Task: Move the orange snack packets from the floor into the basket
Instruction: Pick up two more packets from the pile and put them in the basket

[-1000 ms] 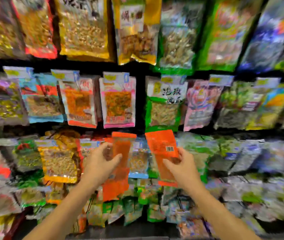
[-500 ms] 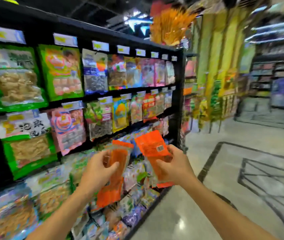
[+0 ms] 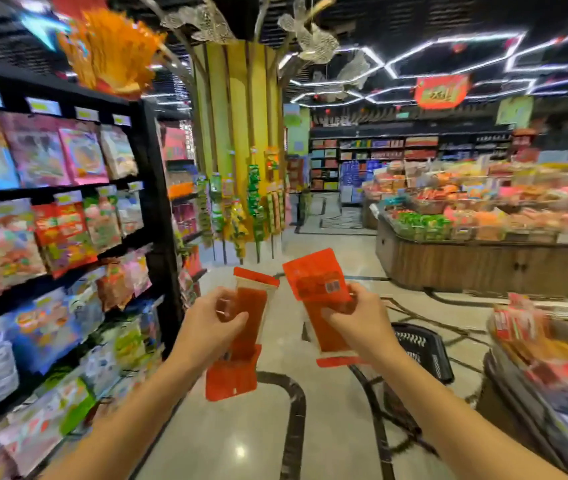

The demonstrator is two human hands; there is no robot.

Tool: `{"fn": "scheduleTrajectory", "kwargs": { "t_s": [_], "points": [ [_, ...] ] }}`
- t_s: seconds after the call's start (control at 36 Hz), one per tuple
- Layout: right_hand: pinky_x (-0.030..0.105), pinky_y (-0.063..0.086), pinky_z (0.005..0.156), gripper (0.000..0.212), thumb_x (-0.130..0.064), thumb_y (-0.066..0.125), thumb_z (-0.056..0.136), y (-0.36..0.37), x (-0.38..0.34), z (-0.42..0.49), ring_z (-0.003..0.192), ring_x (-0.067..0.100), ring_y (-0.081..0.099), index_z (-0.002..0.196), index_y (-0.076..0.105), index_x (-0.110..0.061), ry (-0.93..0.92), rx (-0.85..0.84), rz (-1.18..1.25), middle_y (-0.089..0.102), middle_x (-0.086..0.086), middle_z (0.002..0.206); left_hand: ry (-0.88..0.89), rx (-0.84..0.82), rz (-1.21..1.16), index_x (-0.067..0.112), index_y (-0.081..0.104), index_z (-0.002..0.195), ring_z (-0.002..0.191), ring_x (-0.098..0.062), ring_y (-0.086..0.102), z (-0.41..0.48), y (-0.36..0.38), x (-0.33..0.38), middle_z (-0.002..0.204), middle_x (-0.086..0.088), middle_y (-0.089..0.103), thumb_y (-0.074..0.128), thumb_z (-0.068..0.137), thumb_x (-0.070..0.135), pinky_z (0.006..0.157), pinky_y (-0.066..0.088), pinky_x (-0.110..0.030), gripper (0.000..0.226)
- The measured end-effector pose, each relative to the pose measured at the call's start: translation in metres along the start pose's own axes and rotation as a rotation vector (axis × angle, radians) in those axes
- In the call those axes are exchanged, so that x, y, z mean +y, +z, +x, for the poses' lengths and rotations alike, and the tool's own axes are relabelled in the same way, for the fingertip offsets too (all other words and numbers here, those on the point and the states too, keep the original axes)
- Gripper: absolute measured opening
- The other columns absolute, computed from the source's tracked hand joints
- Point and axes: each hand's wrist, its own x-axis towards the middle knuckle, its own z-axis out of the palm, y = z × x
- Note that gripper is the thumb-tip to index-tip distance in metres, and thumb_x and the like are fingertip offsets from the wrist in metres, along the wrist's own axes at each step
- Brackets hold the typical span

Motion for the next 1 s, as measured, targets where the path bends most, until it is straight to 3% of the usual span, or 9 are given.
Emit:
{"fn": "scheduleTrajectory", "kwargs": {
  "t_s": [0.14,0.19,0.25,0.33,0.47,0.72,0.89,1.0],
  "points": [
    [0.028,0.055,0.071,0.019,-0.024,0.076,0.078,-0.075,0.066,0.03,0.078,0.002,0.068,0.095,0.07,-0.03,0.067,0.051,-0.012,0.073,-0.011,0.085,-0.034,-0.118,-0.092,0.024,0.064,0.104,0.087,-0.019,0.069,0.037,0.102,0.044,0.098,-0.002,0.07,0.073,0.083,0.028,0.071,0.061,-0.042,0.023],
    [0.023,0.054,0.066,0.021,-0.023,0.076,0.078,-0.1,0.089,0.041,0.076,0.0,0.068,0.098,0.07,-0.025,0.081,0.091,-0.026,0.073,-0.011,0.085,-0.046,-0.157,-0.129,0.024,0.063,0.105,0.09,-0.019,0.069,0.047,0.137,0.058,0.1,-0.001,0.069,0.072,0.084,0.029,0.074,0.061,-0.045,0.024],
    [0.018,0.051,0.064,0.021,-0.025,0.076,0.078,-0.121,0.11,0.051,0.076,-0.002,0.068,0.098,0.07,-0.026,0.107,0.116,-0.031,0.073,-0.013,0.084,-0.047,-0.177,-0.146,0.027,0.062,0.104,0.089,-0.017,0.069,0.058,0.171,0.068,0.097,0.005,0.068,0.071,0.085,0.03,0.07,0.062,-0.04,0.021],
    [0.022,0.052,0.066,0.019,-0.027,0.076,0.078,-0.145,0.137,0.069,0.077,-0.002,0.068,0.096,0.07,-0.029,0.155,0.148,-0.018,0.074,-0.014,0.083,-0.063,-0.2,-0.166,0.031,0.059,0.104,0.09,-0.016,0.066,0.074,0.213,0.082,0.099,0.007,0.066,0.07,0.086,0.03,0.065,0.063,-0.037,0.022],
    [0.034,0.059,0.079,0.024,-0.027,0.076,0.075,-0.168,0.18,0.099,0.08,0.002,0.071,0.098,0.07,-0.031,0.213,0.201,-0.015,0.076,-0.013,0.085,-0.081,-0.257,-0.186,0.019,0.06,0.115,0.098,-0.026,0.067,0.105,0.27,0.091,0.11,-0.006,0.068,0.07,0.087,0.027,0.079,0.061,-0.049,0.032],
    [0.042,0.059,0.085,0.023,-0.027,0.077,0.077,-0.166,0.243,0.185,0.087,0.005,0.07,0.099,0.069,-0.03,0.263,0.234,-0.041,0.075,-0.01,0.092,-0.085,-0.319,-0.255,0.023,0.06,0.113,0.099,-0.021,0.066,0.198,0.358,0.075,0.109,0.0,0.067,0.069,0.088,0.025,0.081,0.06,-0.047,0.026],
    [0.042,0.058,0.085,0.021,-0.025,0.076,0.08,-0.164,0.266,0.265,0.087,0.004,0.068,0.097,0.067,-0.034,0.286,0.244,-0.051,0.074,-0.012,0.093,-0.037,-0.33,-0.268,0.027,0.057,0.109,0.095,-0.017,0.064,0.285,0.402,0.063,0.107,0.003,0.065,0.068,0.088,0.03,0.076,0.057,-0.035,0.024],
    [0.034,0.058,0.081,0.022,-0.023,0.076,0.081,-0.166,0.285,0.307,0.086,0.001,0.068,0.096,0.068,-0.037,0.275,0.293,-0.041,0.074,-0.016,0.092,0.001,-0.35,-0.273,0.032,0.057,0.109,0.092,-0.012,0.064,0.335,0.436,0.056,0.103,0.009,0.064,0.069,0.087,0.033,0.068,0.055,-0.027,0.024]
  ]
}}
